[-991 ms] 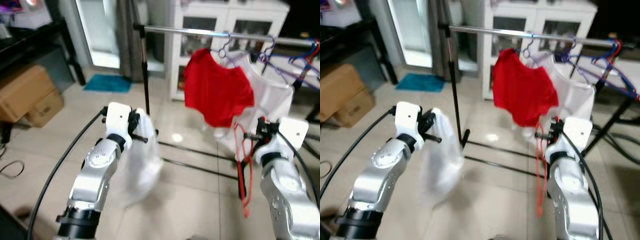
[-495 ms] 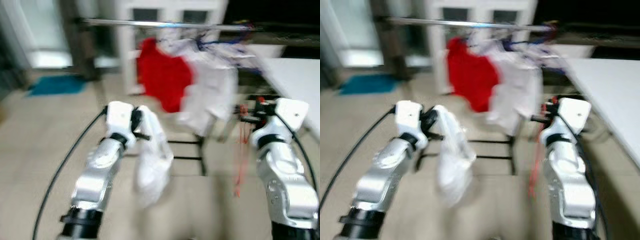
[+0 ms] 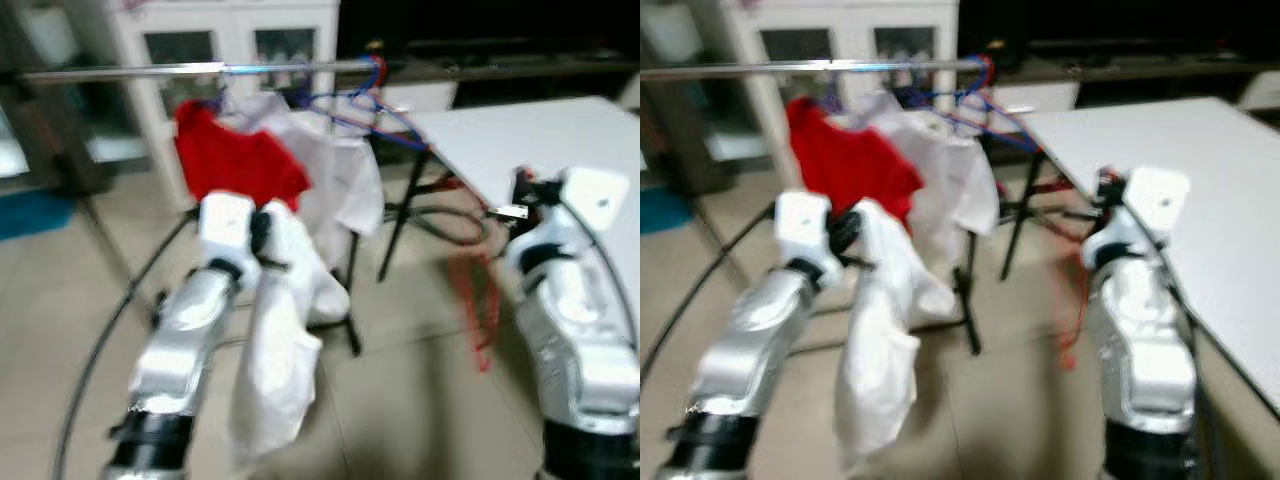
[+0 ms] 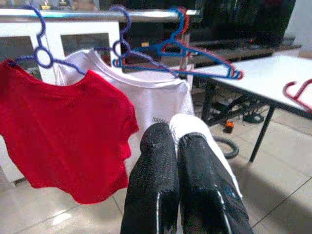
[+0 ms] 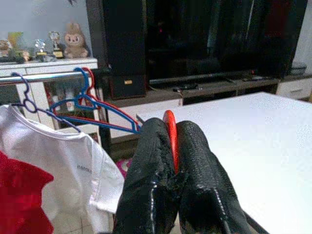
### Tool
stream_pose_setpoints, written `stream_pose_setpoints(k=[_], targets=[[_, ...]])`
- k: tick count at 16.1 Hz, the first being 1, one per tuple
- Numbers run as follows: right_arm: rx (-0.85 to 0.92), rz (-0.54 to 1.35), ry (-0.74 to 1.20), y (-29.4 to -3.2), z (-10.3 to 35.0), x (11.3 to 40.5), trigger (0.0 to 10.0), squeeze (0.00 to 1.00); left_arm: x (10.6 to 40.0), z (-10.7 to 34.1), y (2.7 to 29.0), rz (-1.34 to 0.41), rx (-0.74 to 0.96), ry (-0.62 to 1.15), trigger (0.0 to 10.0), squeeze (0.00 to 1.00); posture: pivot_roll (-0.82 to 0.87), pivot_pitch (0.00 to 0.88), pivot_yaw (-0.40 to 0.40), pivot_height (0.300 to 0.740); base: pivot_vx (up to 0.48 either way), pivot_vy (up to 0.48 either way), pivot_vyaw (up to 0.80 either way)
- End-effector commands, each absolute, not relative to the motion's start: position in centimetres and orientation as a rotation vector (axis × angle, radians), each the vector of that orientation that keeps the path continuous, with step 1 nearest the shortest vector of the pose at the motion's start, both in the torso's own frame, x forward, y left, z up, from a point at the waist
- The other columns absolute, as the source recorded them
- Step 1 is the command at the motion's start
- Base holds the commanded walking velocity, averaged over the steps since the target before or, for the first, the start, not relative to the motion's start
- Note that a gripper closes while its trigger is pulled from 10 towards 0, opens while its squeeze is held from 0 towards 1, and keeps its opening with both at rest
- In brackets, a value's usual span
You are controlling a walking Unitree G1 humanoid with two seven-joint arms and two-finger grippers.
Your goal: Hang hanger
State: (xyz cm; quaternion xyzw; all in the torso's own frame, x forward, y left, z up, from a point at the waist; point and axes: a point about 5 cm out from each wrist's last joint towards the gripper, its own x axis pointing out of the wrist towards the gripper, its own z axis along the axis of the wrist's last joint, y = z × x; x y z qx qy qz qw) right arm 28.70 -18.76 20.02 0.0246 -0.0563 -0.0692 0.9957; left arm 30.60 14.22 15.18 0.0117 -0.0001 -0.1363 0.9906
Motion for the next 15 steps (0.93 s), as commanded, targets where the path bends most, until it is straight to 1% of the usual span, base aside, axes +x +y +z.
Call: stream_pose_setpoints(k=[1, 3, 5, 7, 10, 12, 13, 15], targets=[[0.040, -0.172, -0.110, -19.7, 20.1, 28.7, 10.0, 0.00, 30.8, 16.1, 13.3, -0.305, 0.014, -0.035, 10.0, 0.00, 0.04, 0.000, -0.017, 0.740, 0.345, 0.000, -0.80], [0.041, -0.183, -0.127, -19.9, 20.7, 28.8, 10.0, 0.00, 30.9, 16.3, 13.3, -0.307, 0.017, -0.040, 10.0, 0.00, 0.04, 0.000, -0.014, 0.740, 0.341, 0.000, -0.80], [0.037, -0.231, -0.181, -21.1, 22.4, 29.0, 10.0, 0.00, 31.1, 16.8, 13.2, -0.331, 0.019, -0.054, 10.0, 0.00, 0.04, 0.000, -0.007, 0.740, 0.343, 0.000, -0.80], [0.032, -0.251, -0.205, -21.7, 23.1, 29.0, 10.0, 0.00, 31.1, 17.0, 13.1, -0.342, 0.020, -0.061, 10.0, 0.00, 0.03, 0.000, -0.002, 0.740, 0.339, 0.000, -0.80], [0.022, -0.276, -0.211, -22.5, 23.3, 28.9, 10.0, 0.00, 31.6, 17.5, 12.9, -0.348, 0.018, -0.073, 10.0, 0.00, 0.03, 0.000, 0.005, 0.740, 0.342, 0.000, -0.80], [0.020, -0.274, -0.188, -22.5, 22.8, 28.8, 10.0, 0.00, 32.2, 18.1, 13.2, -0.342, 0.009, -0.087, 10.0, 0.00, 0.03, 0.000, 0.005, 0.740, 0.334, 0.000, -0.80], [0.018, -0.262, -0.174, -22.3, 22.5, 28.8, 10.0, 0.00, 32.4, 18.4, 13.3, -0.343, 0.009, -0.093, 10.0, 0.00, 0.03, 0.000, 0.018, 0.740, 0.322, 0.000, -0.80], [0.016, -0.240, -0.146, -21.8, 21.7, 28.6, 10.0, 0.00, 33.0, 19.5, 13.3, -0.347, -0.014, -0.122, 10.0, 0.00, 0.03, 0.000, 0.018, 0.740, 0.317, 0.000, -0.80]])
